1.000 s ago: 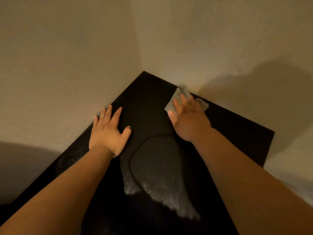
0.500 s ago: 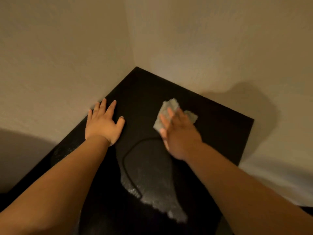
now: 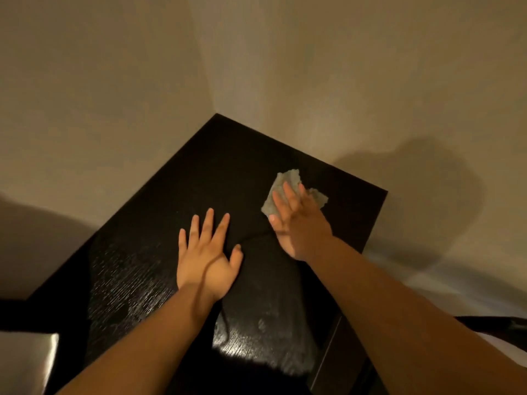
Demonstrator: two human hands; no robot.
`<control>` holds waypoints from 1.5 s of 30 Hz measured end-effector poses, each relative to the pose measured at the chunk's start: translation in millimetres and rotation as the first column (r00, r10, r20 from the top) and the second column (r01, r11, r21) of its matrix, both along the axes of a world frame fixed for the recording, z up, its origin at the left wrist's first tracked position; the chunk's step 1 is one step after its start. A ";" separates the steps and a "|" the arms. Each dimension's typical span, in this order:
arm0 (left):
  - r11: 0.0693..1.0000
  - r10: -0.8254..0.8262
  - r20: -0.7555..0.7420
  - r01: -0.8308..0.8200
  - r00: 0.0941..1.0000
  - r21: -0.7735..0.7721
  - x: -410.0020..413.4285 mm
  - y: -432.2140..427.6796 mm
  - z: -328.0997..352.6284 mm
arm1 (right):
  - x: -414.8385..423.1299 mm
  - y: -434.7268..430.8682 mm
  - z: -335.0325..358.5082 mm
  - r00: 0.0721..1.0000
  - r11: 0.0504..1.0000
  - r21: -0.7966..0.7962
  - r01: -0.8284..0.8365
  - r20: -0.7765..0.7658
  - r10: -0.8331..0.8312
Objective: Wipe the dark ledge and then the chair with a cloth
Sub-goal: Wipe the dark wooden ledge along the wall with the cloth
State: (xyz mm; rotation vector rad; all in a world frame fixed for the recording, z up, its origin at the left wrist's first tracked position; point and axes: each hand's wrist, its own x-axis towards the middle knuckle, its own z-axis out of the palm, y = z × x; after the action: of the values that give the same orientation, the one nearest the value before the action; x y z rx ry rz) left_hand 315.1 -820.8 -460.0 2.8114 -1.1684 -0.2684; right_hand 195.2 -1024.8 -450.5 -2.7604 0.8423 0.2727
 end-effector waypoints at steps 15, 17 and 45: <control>1.000 -0.020 -0.012 0.020 1.000 0.010 1.7 -4.6 3.5 | -46.8 40.6 11.0 0.999 0.994 0.104 -0.009 0.045 0.004; 1.000 -0.016 -0.010 0.016 1.000 0.012 1.7 -5.6 3.3 | -66.8 78.3 5.4 0.981 0.982 0.086 -0.167 0.109 0.158; 0.992 0.123 -0.097 -0.124 0.988 -0.006 -111.6 3.1 4.7 | -141.6 72.3 -6.9 0.981 0.999 -0.034 0.037 0.194 -0.030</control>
State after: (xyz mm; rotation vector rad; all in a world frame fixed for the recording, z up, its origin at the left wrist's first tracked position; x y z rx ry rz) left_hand 203.5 -817.6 -455.3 2.8111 -0.9692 -0.3816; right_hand 53.6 -952.5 -457.4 -2.7477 0.8493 -0.0180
